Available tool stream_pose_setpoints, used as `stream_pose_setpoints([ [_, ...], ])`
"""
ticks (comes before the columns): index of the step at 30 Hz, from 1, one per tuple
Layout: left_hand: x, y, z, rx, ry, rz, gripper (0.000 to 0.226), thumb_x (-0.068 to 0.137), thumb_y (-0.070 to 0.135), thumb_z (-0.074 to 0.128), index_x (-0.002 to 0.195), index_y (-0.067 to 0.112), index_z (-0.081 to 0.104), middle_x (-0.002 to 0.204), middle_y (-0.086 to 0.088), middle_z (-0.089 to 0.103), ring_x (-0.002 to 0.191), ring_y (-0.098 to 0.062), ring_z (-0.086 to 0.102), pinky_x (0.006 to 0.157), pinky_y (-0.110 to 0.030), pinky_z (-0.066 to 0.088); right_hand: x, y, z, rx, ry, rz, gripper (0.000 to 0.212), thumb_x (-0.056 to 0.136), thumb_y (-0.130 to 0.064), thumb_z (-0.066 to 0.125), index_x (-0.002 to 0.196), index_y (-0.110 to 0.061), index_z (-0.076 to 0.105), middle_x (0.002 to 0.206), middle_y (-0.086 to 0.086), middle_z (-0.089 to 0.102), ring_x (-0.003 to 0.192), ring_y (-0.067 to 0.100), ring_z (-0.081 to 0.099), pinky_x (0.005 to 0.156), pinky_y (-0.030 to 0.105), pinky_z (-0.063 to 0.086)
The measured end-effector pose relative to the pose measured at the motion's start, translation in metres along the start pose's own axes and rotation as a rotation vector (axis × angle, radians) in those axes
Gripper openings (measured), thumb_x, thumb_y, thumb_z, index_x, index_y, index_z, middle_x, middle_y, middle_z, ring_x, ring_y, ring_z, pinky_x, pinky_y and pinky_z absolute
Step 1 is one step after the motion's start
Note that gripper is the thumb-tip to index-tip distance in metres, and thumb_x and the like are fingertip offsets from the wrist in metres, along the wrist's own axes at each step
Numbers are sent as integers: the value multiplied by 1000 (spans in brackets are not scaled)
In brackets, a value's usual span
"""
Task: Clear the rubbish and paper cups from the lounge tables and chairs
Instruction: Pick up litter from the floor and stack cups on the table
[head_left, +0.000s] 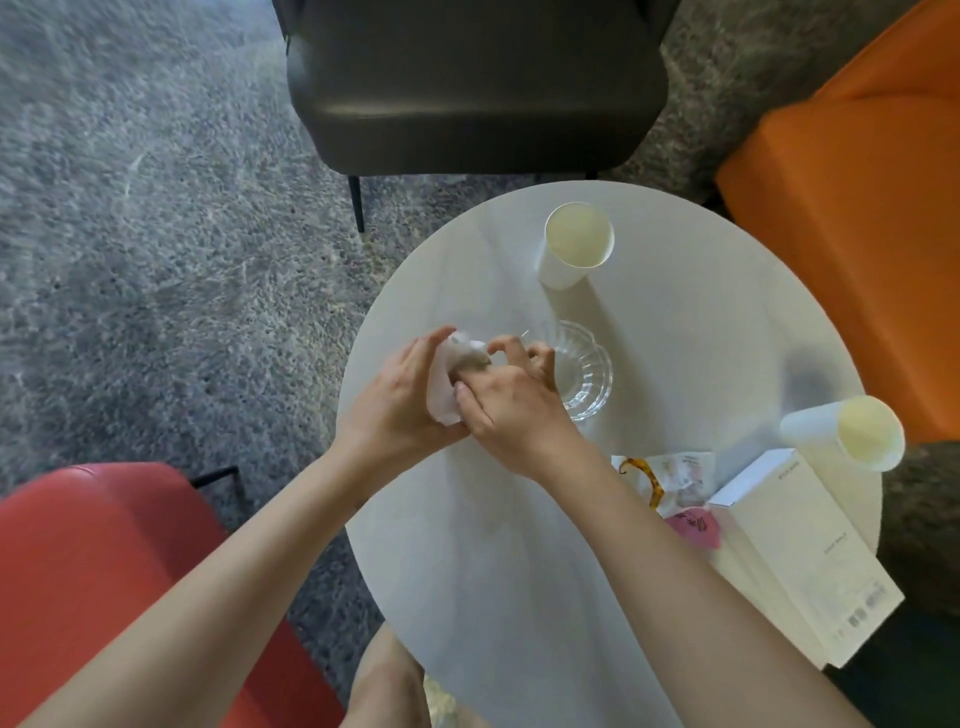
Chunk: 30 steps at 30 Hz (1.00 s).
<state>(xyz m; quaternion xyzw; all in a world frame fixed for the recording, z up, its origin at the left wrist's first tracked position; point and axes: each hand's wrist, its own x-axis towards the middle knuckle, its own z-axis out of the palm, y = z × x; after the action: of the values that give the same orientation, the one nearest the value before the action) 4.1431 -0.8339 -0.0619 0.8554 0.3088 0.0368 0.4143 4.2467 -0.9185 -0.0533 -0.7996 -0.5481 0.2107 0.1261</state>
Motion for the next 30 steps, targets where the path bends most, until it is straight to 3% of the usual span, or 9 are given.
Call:
stream_pose_setpoints([
  [2, 1, 1, 2, -3, -3, -16, 74, 70, 25, 73, 132, 8, 37, 128, -10, 51, 118, -28, 46, 89, -29, 35, -7, -2, -3, 10, 87, 12, 39, 85, -38, 30, 90, -17, 62, 98, -4, 66, 115, 23, 41, 91, 37, 14],
  [5, 2, 1, 1, -4, -29, -21, 80, 62, 39, 63, 132, 9, 37, 126, -8, 52, 115, -25, 47, 87, -29, 37, -19, -5, -5, 56, 431, -53, 24, 82, -31, 50, 80, -13, 66, 86, -2, 67, 92, 24, 56, 84, 38, 26],
  [9, 4, -3, 0, 29, -35, 38, 73, 66, 20, 67, 132, 6, 38, 126, -11, 51, 116, -28, 48, 89, -30, 39, -20, -7, 1, -22, 154, -158, 46, 89, -36, 29, 89, -14, 69, 94, 3, 68, 99, 24, 59, 95, 38, 24],
  [13, 4, -2, 1, 43, -29, 110, 69, 67, 2, 67, 131, 9, 41, 123, -11, 53, 112, -31, 51, 88, -44, 45, -9, -5, 10, -109, -60, -52, 48, 95, -42, 26, 109, -19, 66, 127, -2, 58, 133, 16, 28, 107, 37, -11],
  [16, 5, -3, 1, 45, -28, 136, 64, 69, 6, 63, 130, 7, 43, 123, -13, 54, 110, -31, 53, 89, -41, 45, -9, -7, 8, -139, -14, -64, 43, 94, -38, 32, 99, -16, 69, 114, 1, 65, 128, 20, 36, 108, 40, -6],
  [19, 11, -4, 4, 54, -18, 102, 67, 67, 12, 64, 130, 11, 43, 122, -10, 54, 109, -28, 52, 80, -24, 38, -22, -4, 1, -43, 290, -93, 33, 87, -28, 41, 80, -12, 70, 89, 3, 69, 101, 25, 58, 101, 40, 21],
  [22, 19, -5, 10, 65, -9, 80, 78, 64, 17, 76, 133, 15, 40, 124, -9, 53, 109, -26, 51, 74, -14, 30, -37, 7, -4, 46, 475, -49, 25, 82, -23, 47, 83, -10, 69, 88, 4, 67, 90, 25, 61, 92, 37, 27],
  [26, 22, -1, 15, 128, -29, 48, 97, 62, 35, 79, 141, 22, 25, 135, -9, 44, 120, -31, 44, 94, -38, 36, -61, 36, -17, 96, 499, 77, 24, 80, -24, 49, 94, -11, 65, 97, 3, 64, 92, 23, 59, 87, 32, 27],
  [30, 18, 15, 8, 261, 0, 86, 111, 53, 69, 60, 144, 35, 6, 152, -6, 18, 136, -32, 20, 109, -47, 16, -85, 80, -28, -1, 359, 111, 32, 73, -21, 65, 102, -10, 63, 102, 6, 62, 93, 25, 59, 84, 31, 28],
])
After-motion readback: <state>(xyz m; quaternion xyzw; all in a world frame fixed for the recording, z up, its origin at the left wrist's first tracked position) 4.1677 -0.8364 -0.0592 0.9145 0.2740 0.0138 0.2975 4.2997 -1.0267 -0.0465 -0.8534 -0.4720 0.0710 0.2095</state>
